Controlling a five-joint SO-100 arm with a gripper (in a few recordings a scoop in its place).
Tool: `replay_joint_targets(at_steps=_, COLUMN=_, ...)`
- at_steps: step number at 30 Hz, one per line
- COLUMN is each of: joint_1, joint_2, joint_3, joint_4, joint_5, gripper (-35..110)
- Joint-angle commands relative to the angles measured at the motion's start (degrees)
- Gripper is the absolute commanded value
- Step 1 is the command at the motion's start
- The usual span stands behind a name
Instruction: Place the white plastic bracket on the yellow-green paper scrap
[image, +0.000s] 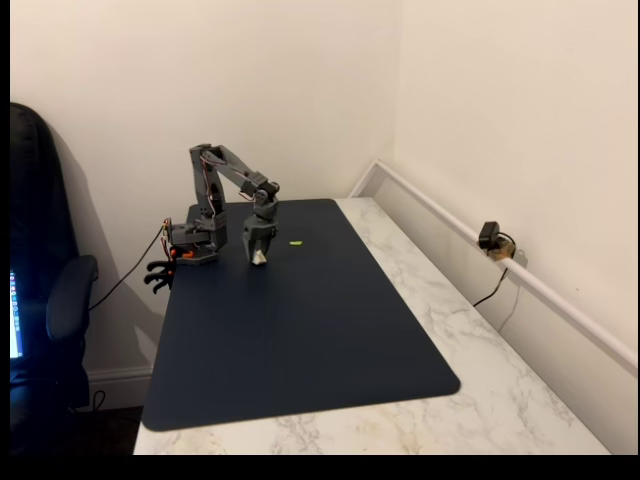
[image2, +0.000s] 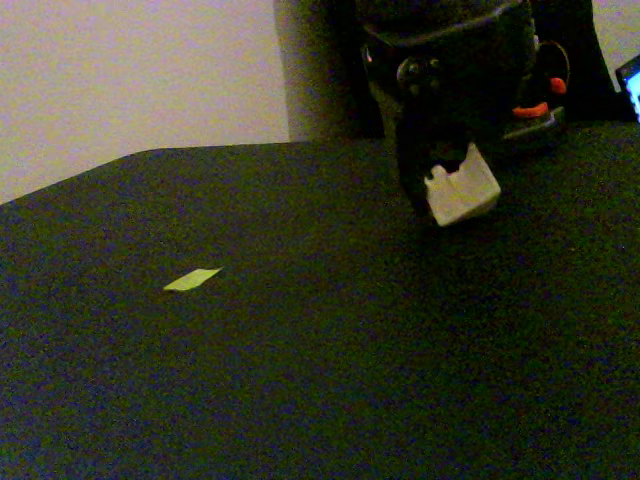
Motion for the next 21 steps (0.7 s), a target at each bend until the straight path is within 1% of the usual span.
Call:
replay_joint_targets(at_steps=1, joint_1=0.6, joint_2=5.5, joint_3=-4.1, joint_4=4.5, joint_5=-1.2, gripper=0)
replay_joint_targets(at_steps=7, joint_1=1.5, joint_2=7.4, joint_3=-15.6, joint_4=11.9, joint_5=-6.2, gripper=0)
replay_joint_targets(at_steps=10, joint_1=3.3, joint_2=6.5, joint_3=-20.5, joint_4=13.5, joint_5=-9.3, gripper=0)
replay_joint_targets(at_steps=16, joint_1=11.2, joint_2=4.6, joint_3=-28.1, joint_4=15.6, joint_5=-15.6, gripper=0)
replay_joint_targets(at_steps=21, joint_1=19.0, joint_2=1.3, joint_3=-33.2, joint_4=16.8, joint_5=-18.9, gripper=0)
